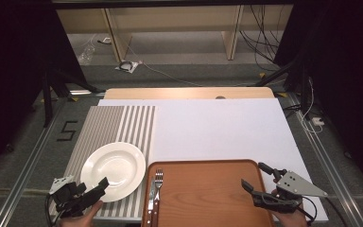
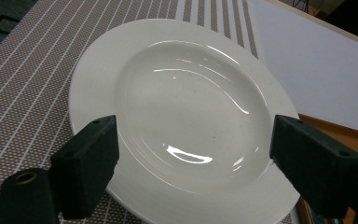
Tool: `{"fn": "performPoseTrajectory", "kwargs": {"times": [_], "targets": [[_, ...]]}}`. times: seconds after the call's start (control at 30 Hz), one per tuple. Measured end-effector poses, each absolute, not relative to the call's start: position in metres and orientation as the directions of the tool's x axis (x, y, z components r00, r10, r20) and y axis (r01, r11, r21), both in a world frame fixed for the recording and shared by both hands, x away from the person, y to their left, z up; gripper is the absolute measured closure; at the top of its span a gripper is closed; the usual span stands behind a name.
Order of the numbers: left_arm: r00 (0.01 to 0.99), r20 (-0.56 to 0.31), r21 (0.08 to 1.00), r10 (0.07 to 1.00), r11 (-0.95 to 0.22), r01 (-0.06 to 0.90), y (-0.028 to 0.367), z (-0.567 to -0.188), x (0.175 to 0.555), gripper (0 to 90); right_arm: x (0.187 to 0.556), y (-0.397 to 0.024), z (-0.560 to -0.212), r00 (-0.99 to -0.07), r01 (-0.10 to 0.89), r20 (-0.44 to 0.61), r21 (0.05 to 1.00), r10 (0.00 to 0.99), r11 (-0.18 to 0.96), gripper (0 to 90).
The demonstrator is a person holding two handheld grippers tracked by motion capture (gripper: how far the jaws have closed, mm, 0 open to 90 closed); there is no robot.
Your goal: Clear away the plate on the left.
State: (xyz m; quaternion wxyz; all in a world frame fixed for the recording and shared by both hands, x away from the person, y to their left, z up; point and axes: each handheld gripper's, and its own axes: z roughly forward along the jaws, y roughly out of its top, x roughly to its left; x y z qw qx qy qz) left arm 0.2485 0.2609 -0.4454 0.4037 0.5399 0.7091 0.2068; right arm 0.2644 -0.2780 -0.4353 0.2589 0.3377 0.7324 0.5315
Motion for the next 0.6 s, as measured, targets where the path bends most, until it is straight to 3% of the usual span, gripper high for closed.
{"fn": "performPoseTrajectory", "kwargs": {"times": [0.6], "targets": [[-0.181, -0.454, 0.672, 0.873, 0.468, 0.573, 0.276, -0.451, 0.242, 15.0, 0.264, -0.277, -0.436, -0.640, 0.217, -0.025, 0.953, 0.768, 0.212, 21.0]]}}
